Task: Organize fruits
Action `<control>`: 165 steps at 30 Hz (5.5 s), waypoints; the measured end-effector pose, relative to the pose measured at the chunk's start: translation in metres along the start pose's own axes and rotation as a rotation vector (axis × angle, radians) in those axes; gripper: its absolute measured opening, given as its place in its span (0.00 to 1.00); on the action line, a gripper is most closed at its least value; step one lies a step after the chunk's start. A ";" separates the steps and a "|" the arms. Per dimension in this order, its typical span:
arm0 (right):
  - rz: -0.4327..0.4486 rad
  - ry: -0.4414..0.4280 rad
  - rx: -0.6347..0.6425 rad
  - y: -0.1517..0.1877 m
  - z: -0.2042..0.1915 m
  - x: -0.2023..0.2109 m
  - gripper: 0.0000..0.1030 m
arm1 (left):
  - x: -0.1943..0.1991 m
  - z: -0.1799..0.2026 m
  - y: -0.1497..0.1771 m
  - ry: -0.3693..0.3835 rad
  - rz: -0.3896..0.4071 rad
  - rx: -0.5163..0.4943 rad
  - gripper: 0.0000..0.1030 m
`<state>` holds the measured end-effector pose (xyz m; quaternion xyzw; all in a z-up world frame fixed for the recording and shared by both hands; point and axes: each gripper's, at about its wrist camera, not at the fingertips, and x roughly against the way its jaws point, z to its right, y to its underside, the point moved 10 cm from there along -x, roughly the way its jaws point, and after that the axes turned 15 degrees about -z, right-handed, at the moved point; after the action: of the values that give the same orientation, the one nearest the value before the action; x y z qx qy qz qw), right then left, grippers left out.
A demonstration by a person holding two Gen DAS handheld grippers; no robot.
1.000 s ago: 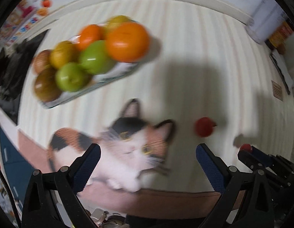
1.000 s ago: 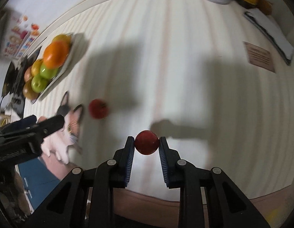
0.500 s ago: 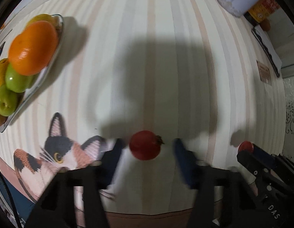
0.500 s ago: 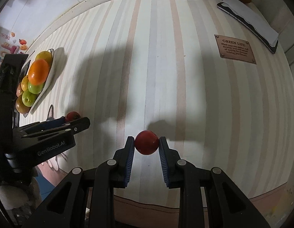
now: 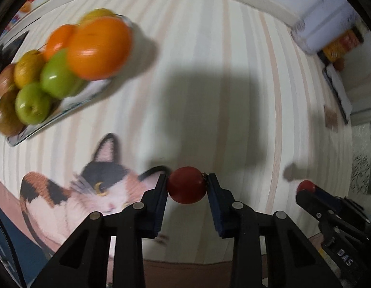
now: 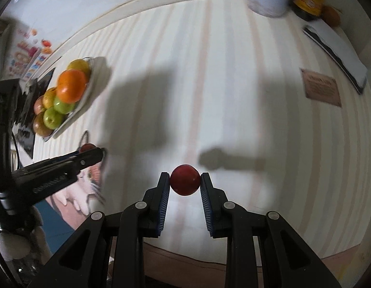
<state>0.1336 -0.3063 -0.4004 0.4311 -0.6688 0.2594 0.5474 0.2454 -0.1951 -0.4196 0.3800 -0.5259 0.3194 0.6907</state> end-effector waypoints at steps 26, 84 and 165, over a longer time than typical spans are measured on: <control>-0.104 -0.206 0.374 -0.134 -0.284 -0.010 0.27 | 0.125 -0.198 -0.061 0.231 0.109 0.342 0.29; 0.389 0.170 0.467 0.072 -0.212 0.219 0.94 | 0.277 -0.131 0.170 -0.177 0.560 0.411 0.87; 0.365 0.188 0.447 -0.016 -0.214 0.193 0.95 | 0.263 -0.149 0.104 -0.215 0.525 0.451 0.87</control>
<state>0.2505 -0.1955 -0.1612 0.3877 -0.6078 0.5329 0.4430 0.2939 -0.0035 -0.1681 0.4063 -0.5915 0.5519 0.4248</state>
